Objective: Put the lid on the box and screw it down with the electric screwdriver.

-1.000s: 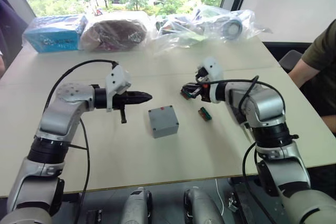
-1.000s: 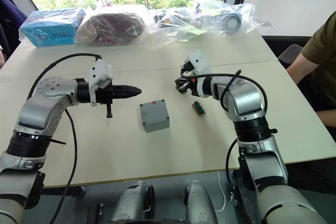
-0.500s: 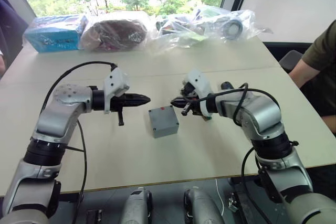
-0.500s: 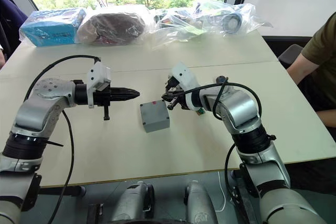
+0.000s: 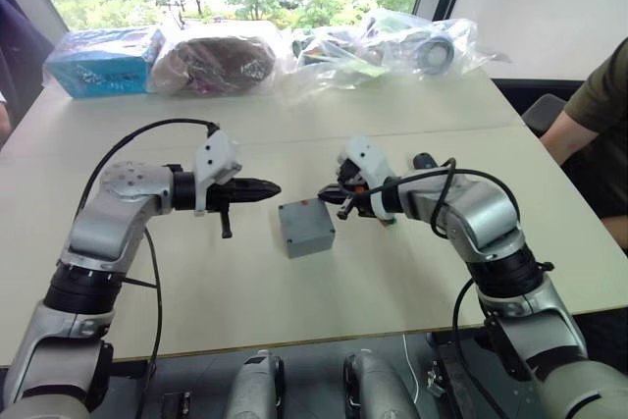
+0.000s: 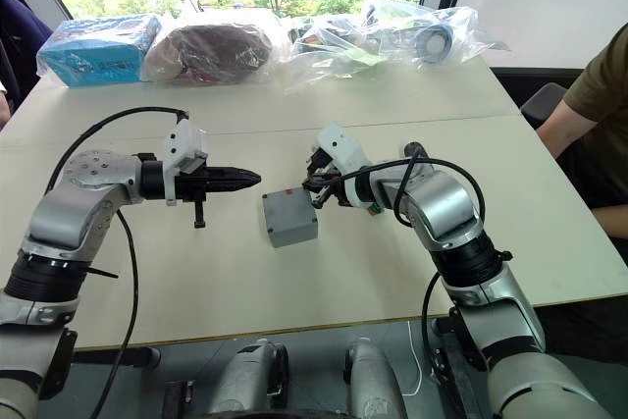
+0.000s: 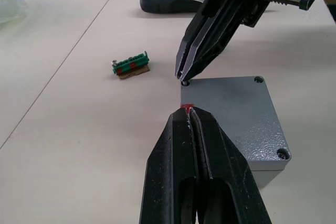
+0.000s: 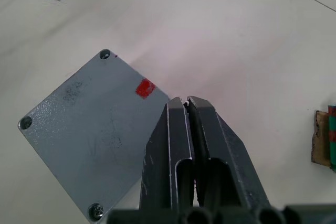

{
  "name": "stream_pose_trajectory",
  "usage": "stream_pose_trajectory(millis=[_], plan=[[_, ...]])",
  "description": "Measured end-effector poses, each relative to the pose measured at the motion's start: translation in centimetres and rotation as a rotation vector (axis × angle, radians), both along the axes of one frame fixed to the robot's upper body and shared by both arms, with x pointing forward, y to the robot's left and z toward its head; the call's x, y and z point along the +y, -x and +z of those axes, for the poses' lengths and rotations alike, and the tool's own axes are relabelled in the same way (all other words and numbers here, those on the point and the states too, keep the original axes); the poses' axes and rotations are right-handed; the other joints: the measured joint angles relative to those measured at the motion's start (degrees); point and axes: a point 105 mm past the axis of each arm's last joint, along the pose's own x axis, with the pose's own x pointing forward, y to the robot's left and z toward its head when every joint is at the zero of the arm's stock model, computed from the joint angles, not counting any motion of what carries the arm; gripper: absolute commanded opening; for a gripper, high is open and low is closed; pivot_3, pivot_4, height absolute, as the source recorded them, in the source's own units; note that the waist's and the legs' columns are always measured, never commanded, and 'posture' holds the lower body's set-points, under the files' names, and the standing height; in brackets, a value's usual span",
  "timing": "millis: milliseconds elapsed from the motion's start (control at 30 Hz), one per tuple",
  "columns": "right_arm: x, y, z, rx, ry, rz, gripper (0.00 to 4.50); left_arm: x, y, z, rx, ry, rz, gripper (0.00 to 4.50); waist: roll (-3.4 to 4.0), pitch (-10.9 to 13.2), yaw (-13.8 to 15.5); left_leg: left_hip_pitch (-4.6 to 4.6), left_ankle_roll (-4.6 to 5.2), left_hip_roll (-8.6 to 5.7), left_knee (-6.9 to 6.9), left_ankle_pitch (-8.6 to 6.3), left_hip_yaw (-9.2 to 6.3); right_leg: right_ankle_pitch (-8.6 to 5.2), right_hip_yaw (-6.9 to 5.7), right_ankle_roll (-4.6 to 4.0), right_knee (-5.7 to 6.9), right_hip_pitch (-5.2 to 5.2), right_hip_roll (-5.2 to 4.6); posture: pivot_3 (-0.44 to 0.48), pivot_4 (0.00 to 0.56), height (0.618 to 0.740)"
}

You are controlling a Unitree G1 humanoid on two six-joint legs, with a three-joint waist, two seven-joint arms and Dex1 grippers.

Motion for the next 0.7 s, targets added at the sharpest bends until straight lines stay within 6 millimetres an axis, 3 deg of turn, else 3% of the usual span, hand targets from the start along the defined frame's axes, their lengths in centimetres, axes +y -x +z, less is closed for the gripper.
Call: stream_pose_trajectory(millis=[267, 367, 533, 700], plan=[[0.04, -0.03, -0.34, -0.019, -0.003, 0.013, 0.04, 0.00, -0.02, 0.02, -0.002, 0.001, 0.002, 0.00, -0.01, -0.01, -0.05, 0.01, 0.00, 0.00, 0.00, 0.00, 0.00, 0.00, 0.00, 0.00, 0.00, 0.00, 0.00, 0.000, 0.150, 0.740], [0.04, -0.03, -0.38, -0.020, -0.006, 0.015, 0.71, -0.02, -0.02, 0.03, -0.003, 0.001, 0.003, 0.00, -0.01, -0.01, -0.05, 0.01, 0.00, 0.00, 0.00, 0.00, 0.00, 0.00, 0.00, 0.00, 0.00, 0.00, 0.00, 0.000, 0.150, 0.740], [0.02, 0.05, -0.50, -0.017, -0.009, 0.021, 2.73, -0.09, 0.04, 0.10, -0.007, 0.000, 0.000, 0.00, -0.01, -0.01, -0.05, 0.01, 0.00, 0.00, 0.00, 0.00, 0.00, 0.00, 0.00, 0.00, 0.00, 0.00, 0.00, 0.000, 0.150, 0.740], [-0.82, 0.22, -0.28, -0.023, 0.023, 0.012, 4.43, -0.09, 0.08, -0.01, -0.004, 0.002, 0.001, 0.00, -0.01, -0.01, 0.03, 0.00, 0.00, 0.00, 0.00, 0.00, -0.01, 0.00, 0.00, 0.00, 0.00, 0.00, -0.01, 0.000, 0.150, 0.740]])
